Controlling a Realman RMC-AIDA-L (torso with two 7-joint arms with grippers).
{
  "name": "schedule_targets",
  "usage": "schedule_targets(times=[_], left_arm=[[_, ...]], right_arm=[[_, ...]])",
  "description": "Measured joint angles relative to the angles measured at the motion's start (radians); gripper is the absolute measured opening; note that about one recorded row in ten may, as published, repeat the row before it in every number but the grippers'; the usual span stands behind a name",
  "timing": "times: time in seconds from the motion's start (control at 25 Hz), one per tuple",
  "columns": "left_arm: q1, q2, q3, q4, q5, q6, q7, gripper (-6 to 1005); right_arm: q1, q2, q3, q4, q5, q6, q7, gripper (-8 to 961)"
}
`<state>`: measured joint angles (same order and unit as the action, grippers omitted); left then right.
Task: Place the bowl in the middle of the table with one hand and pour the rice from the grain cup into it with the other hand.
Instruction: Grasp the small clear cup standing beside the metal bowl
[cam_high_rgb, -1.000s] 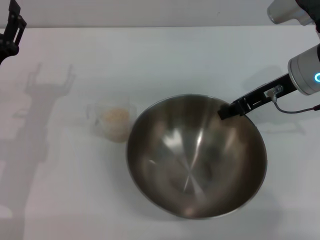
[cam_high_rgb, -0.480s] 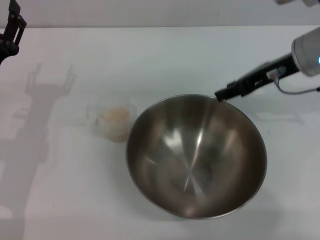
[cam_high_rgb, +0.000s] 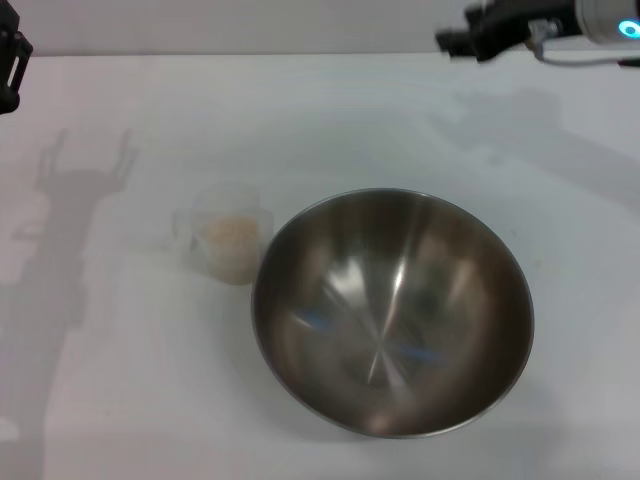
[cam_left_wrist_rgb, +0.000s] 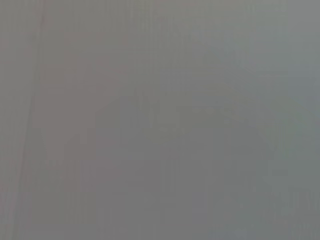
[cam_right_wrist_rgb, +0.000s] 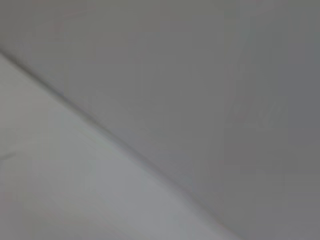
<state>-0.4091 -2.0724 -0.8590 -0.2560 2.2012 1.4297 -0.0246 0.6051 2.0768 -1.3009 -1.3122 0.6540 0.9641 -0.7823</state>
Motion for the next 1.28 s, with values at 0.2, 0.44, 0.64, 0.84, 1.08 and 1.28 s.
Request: schedule_targets(times=[0.2, 0.44, 0.64, 0.84, 1.08, 1.28], left_arm=[[0.002, 0.001, -0.003, 0.0, 0.0, 0.0, 0.0, 833], [0.008, 0.002, -0.013, 0.0, 0.0, 0.0, 0.0, 833], [0.012, 0.0, -0.016, 0.0, 0.0, 0.0, -0.007, 833], [0.028, -0.001, -0.016, -0.005, 0.0, 0.0, -0.014, 833], [0.086, -0.001, 0.025, -0.015, 0.007, 0.046, -0.048, 833], [0.128, 0.0, 0.131, -0.007, 0.008, 0.076, -0.062, 833]], right_arm=[[-0.101, 0.002, -0.233, -0.001, -0.03, -0.472, -0.008, 435], [-0.232, 0.003, -0.485, 0.068, -0.031, -1.158, -0.011, 435], [-0.229, 0.007, -0.686, 0.363, -0.026, -1.833, 0.113, 435], [-0.169, 0.003, -0.737, 0.745, -0.026, -2.236, 0.626, 435], [-0.156, -0.002, -0.666, 1.013, -0.026, -2.369, 0.988, 435], [-0.164, -0.002, -0.608, 1.131, -0.025, -2.394, 1.075, 435]])
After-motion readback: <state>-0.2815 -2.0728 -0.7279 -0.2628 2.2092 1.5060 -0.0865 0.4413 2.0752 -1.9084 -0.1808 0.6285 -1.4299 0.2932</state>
